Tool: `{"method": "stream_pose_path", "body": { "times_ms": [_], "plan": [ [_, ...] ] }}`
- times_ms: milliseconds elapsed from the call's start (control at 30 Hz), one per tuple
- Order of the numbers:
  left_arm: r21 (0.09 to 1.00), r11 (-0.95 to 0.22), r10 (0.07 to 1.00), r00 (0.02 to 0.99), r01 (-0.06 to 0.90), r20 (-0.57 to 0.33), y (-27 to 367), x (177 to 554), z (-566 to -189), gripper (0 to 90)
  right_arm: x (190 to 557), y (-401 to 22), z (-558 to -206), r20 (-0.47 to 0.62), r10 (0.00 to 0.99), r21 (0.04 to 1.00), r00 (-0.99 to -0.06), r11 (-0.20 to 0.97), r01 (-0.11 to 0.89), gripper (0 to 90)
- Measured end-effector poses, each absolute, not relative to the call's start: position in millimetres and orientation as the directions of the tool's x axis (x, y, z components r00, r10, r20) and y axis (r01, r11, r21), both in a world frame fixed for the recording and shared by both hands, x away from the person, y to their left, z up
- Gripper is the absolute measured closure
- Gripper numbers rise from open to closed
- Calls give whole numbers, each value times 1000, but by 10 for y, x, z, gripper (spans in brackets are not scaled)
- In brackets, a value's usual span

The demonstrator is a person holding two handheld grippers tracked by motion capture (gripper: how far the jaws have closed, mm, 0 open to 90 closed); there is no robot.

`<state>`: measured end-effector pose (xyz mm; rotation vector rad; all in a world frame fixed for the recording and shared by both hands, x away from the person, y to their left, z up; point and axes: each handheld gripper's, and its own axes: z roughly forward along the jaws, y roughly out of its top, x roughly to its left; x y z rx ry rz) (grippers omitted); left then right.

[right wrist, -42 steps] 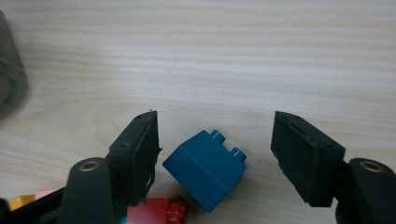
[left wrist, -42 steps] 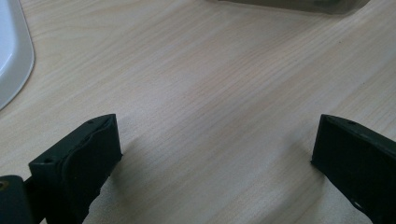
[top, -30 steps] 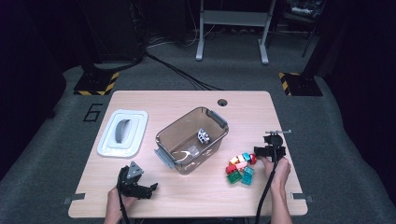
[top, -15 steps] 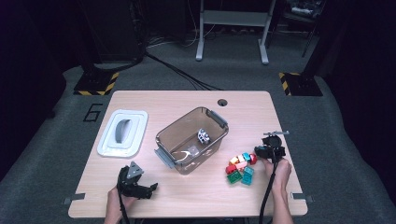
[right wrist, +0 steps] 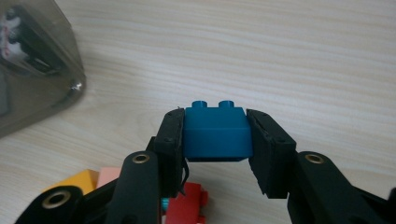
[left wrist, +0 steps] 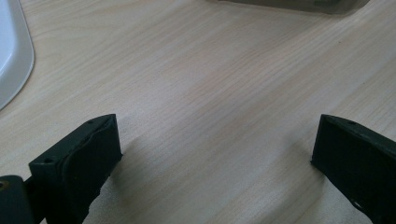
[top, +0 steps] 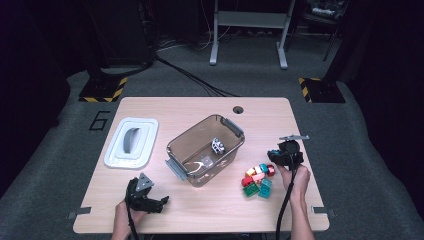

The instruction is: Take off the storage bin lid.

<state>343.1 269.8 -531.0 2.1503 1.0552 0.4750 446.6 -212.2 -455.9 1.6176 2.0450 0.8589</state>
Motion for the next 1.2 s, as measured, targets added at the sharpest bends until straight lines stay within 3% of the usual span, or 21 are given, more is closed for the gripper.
{"method": "stream_pose_path", "body": {
  "times_ms": [500, 1200],
  "plan": [
    [708, -445, 790, 612, 549, 22, 2710, 3439, -5303, 11, 4533, -1871, -4321, 52, 938, 709, -341, 206, 675, 589],
    [708, -445, 790, 613, 548, 22, 2710, 3439, -5303, 12, 4635, -1701, -3923, 36, 923, 750, -383, 228, 621, 589]
  ]
}}
